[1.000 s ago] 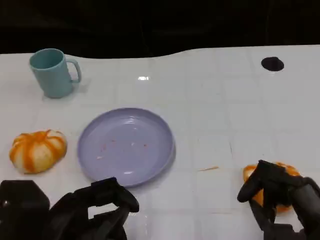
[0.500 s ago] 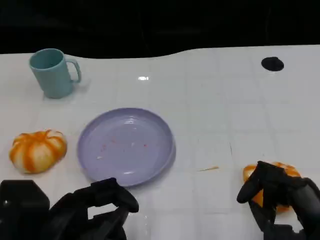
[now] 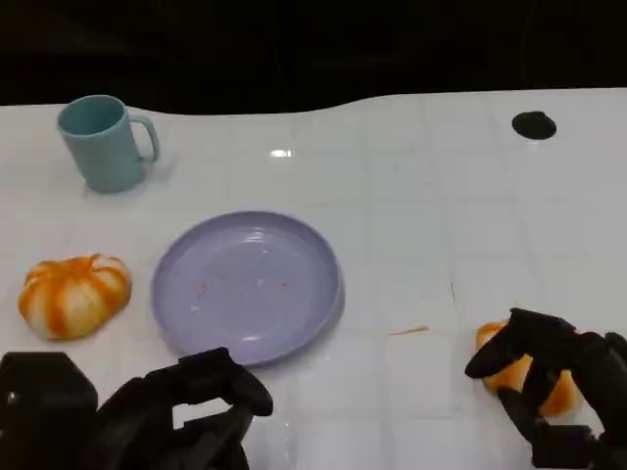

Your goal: Grasp the bread from the table and place it into the plate.

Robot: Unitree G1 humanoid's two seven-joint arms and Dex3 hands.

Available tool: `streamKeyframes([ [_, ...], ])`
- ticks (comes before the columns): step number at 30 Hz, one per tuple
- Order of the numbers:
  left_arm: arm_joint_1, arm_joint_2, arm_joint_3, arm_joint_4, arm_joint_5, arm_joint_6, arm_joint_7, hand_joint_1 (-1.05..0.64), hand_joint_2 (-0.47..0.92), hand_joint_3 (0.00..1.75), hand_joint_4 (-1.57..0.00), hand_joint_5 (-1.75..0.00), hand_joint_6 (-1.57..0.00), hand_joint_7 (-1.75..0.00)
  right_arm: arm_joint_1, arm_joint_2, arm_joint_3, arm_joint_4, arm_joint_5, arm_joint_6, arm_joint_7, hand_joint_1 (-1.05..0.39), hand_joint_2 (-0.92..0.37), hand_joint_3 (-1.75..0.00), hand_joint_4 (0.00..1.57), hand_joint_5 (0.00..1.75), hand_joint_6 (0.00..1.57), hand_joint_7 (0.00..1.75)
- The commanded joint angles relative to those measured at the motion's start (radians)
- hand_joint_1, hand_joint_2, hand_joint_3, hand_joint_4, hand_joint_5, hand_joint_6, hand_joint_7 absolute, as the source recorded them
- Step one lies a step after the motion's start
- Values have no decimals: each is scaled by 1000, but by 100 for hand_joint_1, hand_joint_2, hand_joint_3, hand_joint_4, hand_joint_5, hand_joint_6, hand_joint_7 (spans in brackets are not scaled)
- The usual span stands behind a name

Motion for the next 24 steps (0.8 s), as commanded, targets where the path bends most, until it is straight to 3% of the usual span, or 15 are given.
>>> streamKeyframes([
  [1,3,11,11,-7,-11,7,-4,-35,78,80,-68,-175,-61,-143,-2,-61,-2,-62,-142,41,13,-21,-38,-89,64,120,74,68],
  [5,2,9,11,-7,-8,9,0,-36,78,79,-69,-175,-62,-143,-4,-109,19,-122,-303,105,76,-31,-51,-59,56,93,76,30],
  [6,1,9,10,-6,-8,9,0,-36,78,79,-69,-175,-62,-143,-5,-115,20,-135,-327,118,94,-31,-59,-42,54,81,77,19],
  [9,0,9,8,-7,-4,10,2,-36,78,79,-69,-175,-62,-143,-12,-138,16,-174,-375,145,151,-33,-69,-19,45,65,73,6],
  [18,-6,7,3,-5,-1,8,2,-36,79,79,-69,-175,-62,-143,-41,-188,22,-256,-487,203,324,-33,-69,-2,16,45,45,0],
  [24,-11,6,-3,-8,4,14,8,-35,79,79,-69,-175,-61,-144,-78,-205,49,-221,-570,196,369,-25,-68,-1,14,43,41,0],
])
